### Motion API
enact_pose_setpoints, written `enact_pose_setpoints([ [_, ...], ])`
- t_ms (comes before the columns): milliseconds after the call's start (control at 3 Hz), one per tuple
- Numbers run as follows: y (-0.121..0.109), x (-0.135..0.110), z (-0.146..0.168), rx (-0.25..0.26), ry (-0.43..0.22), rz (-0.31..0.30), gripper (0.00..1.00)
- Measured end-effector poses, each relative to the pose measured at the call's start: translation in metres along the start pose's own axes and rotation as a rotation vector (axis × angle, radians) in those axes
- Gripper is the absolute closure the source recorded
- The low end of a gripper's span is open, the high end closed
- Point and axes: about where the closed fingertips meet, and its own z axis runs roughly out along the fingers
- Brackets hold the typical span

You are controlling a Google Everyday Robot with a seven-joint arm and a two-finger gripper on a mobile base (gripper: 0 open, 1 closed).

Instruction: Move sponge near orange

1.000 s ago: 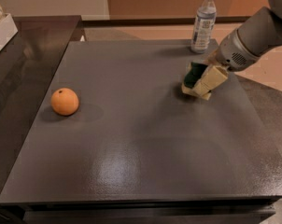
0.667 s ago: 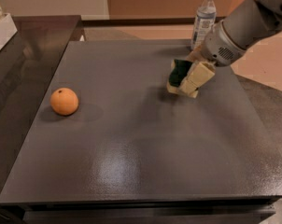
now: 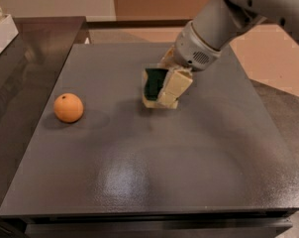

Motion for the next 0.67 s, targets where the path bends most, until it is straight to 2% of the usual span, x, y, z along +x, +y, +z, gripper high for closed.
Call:
enact_pose_setpoints([
  [667, 0.018, -0.05, 0.053, -0.095, 0.01, -0.14, 1.0],
])
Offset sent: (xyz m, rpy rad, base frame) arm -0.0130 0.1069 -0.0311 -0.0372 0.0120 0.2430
